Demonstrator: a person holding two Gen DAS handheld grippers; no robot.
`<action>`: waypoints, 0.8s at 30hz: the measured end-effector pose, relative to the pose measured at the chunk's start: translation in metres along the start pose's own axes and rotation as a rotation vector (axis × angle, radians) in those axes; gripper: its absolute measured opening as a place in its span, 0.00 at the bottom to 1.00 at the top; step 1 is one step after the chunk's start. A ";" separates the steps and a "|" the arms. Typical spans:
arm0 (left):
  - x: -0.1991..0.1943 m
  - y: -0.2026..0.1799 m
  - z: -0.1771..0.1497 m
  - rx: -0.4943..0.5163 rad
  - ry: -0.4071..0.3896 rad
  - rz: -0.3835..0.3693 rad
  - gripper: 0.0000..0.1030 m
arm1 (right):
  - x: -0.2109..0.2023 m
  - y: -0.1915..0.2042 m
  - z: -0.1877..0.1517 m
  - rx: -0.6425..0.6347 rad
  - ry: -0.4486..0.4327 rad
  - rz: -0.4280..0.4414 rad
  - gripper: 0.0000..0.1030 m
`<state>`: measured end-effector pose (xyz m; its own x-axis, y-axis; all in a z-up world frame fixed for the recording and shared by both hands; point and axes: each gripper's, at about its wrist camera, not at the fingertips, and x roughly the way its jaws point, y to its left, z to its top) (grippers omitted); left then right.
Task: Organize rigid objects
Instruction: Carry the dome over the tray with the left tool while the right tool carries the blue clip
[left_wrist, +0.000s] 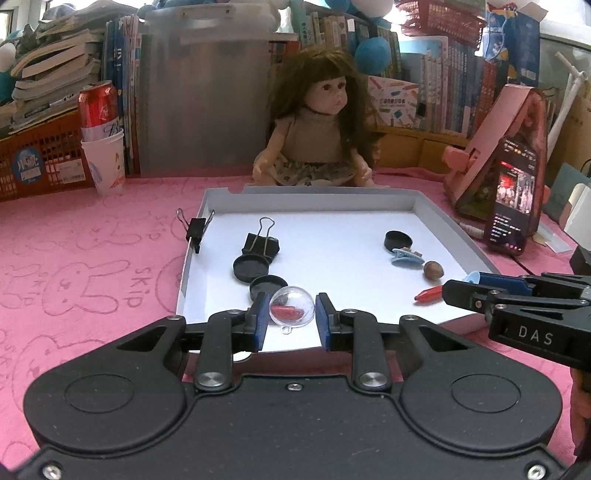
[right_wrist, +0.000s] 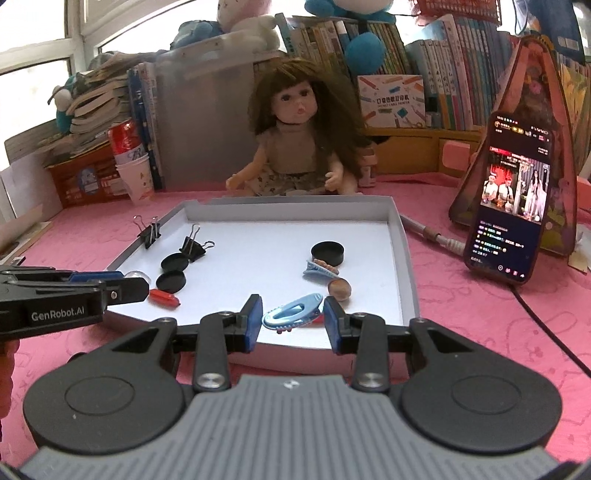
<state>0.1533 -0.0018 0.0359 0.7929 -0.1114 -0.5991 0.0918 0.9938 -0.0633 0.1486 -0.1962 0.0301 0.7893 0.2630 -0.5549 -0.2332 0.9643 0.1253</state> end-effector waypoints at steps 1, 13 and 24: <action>0.002 0.000 0.000 0.001 0.002 0.003 0.24 | 0.002 0.000 0.000 0.002 0.002 -0.003 0.40; 0.024 0.004 0.008 0.002 0.013 0.032 0.24 | 0.023 -0.010 0.010 0.050 0.037 -0.022 0.40; 0.049 0.018 0.030 -0.020 0.092 -0.029 0.24 | 0.046 -0.036 0.038 0.184 0.141 -0.020 0.40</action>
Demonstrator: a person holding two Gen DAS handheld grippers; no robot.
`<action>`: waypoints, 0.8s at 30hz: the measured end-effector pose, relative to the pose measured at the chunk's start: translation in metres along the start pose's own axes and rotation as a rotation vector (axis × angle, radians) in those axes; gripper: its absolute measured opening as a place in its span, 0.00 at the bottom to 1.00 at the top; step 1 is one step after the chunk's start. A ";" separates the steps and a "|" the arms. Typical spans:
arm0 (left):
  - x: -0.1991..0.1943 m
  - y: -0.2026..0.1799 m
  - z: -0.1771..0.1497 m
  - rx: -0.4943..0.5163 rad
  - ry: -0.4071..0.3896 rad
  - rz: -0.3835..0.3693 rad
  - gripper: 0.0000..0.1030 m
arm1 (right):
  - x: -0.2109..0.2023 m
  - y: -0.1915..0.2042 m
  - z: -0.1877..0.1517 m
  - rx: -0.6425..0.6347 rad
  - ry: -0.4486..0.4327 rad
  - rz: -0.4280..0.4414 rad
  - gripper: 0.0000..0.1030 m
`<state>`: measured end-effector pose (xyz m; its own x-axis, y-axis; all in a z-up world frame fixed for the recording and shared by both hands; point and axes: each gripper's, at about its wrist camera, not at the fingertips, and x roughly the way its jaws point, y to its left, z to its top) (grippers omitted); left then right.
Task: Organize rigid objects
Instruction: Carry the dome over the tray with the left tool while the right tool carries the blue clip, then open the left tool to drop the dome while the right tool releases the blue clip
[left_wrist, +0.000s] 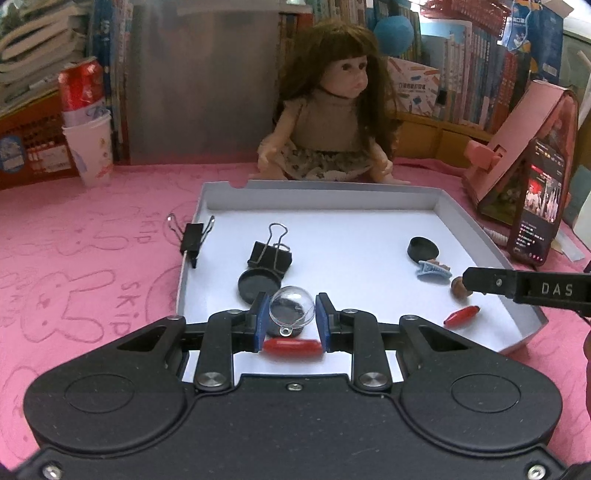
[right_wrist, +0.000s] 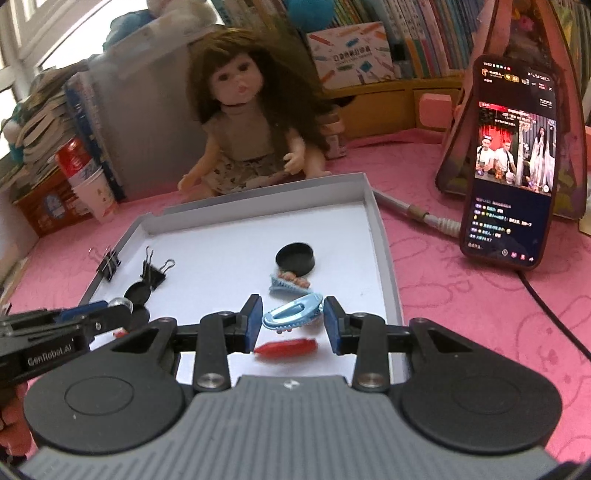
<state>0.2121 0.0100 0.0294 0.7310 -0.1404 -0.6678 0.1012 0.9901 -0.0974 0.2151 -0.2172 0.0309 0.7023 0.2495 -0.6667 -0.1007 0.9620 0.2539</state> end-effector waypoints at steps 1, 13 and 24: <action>0.002 0.000 0.002 0.000 0.009 -0.008 0.24 | 0.002 0.000 0.004 0.004 0.009 -0.003 0.40; 0.026 -0.023 0.004 0.036 0.068 -0.058 0.24 | 0.018 0.015 0.010 -0.006 0.092 0.046 0.40; 0.033 -0.030 0.003 0.069 0.060 -0.019 0.24 | 0.030 0.017 0.008 -0.018 0.113 0.018 0.40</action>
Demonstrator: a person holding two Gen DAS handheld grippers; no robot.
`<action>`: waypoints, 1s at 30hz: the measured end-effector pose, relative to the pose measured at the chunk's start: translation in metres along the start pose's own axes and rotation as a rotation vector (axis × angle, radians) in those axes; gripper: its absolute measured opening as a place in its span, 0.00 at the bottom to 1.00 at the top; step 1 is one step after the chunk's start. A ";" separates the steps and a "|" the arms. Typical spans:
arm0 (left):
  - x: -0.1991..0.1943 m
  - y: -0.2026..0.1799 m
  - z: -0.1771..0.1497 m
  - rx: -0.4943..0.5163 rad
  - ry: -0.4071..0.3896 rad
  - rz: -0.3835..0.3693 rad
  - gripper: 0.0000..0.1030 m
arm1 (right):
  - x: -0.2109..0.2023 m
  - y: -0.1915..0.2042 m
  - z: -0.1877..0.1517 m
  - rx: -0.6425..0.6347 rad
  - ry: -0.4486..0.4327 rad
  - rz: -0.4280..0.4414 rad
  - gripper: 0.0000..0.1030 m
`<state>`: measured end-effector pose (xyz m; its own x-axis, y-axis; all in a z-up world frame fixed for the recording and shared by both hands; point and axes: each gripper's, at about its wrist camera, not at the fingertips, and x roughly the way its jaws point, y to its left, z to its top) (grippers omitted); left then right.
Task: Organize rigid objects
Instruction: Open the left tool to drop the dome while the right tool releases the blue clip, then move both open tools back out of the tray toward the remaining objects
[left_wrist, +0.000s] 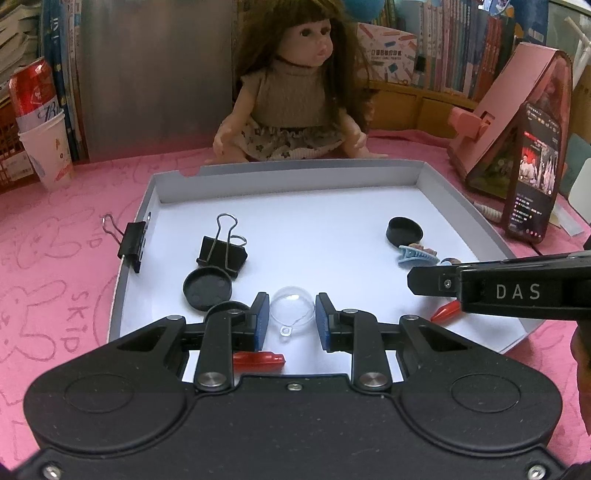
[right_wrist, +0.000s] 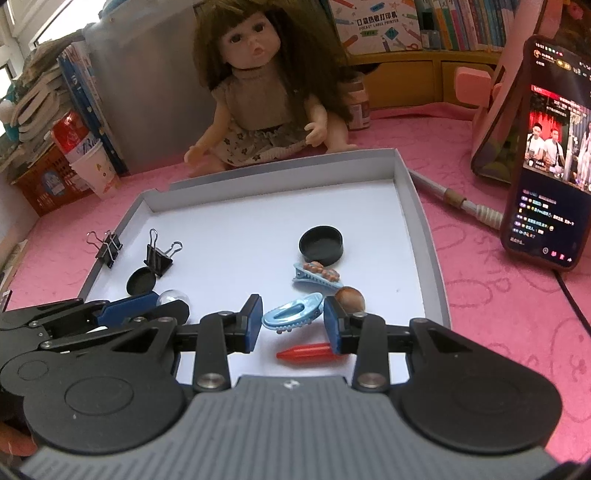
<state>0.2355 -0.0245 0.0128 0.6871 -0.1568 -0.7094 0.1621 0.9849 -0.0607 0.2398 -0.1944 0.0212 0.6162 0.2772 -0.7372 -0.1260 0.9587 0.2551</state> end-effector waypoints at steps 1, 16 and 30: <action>0.001 0.000 0.000 0.001 0.000 0.001 0.24 | 0.001 0.000 0.000 0.000 0.001 -0.001 0.41; -0.010 -0.001 -0.002 0.004 -0.020 0.009 0.42 | -0.008 0.002 -0.002 -0.009 -0.044 0.004 0.63; -0.057 0.006 -0.021 0.000 -0.076 0.007 0.56 | -0.054 -0.001 -0.026 -0.072 -0.161 0.008 0.78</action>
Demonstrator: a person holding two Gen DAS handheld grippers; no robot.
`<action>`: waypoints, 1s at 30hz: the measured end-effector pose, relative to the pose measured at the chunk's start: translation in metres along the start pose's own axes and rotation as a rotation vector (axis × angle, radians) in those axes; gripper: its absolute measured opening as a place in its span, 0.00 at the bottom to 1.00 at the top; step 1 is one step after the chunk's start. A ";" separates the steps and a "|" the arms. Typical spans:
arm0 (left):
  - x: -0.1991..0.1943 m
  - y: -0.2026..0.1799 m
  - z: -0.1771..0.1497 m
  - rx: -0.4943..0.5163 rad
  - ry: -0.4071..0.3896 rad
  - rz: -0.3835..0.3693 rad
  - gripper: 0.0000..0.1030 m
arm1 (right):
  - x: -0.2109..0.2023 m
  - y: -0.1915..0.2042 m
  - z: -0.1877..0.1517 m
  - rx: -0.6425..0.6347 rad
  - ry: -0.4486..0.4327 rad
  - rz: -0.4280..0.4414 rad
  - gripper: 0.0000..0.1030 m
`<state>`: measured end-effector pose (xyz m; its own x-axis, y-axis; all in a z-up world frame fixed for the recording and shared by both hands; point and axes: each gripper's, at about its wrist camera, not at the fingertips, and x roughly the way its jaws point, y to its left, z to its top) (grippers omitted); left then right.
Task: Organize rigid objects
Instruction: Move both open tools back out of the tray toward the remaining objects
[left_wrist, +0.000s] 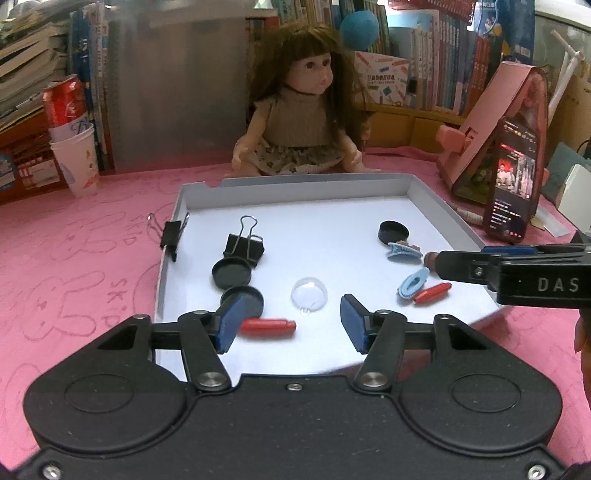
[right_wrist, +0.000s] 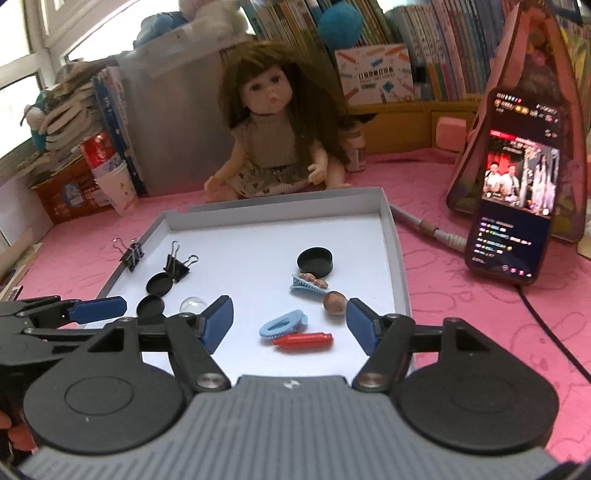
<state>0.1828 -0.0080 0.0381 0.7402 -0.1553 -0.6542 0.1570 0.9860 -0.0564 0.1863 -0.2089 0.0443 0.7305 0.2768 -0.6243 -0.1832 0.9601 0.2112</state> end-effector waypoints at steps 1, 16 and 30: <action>-0.004 0.001 -0.002 0.001 -0.004 -0.001 0.56 | -0.004 0.001 -0.002 -0.008 -0.008 0.001 0.78; -0.053 0.003 -0.039 0.001 -0.054 -0.002 0.64 | -0.046 0.016 -0.042 -0.109 -0.089 -0.001 0.83; -0.075 0.012 -0.081 -0.031 -0.068 0.037 0.70 | -0.055 0.024 -0.079 -0.192 -0.090 -0.046 0.86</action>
<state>0.0761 0.0204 0.0252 0.7882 -0.1211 -0.6034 0.1087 0.9924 -0.0572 0.0900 -0.1977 0.0247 0.7949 0.2364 -0.5588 -0.2646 0.9639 0.0315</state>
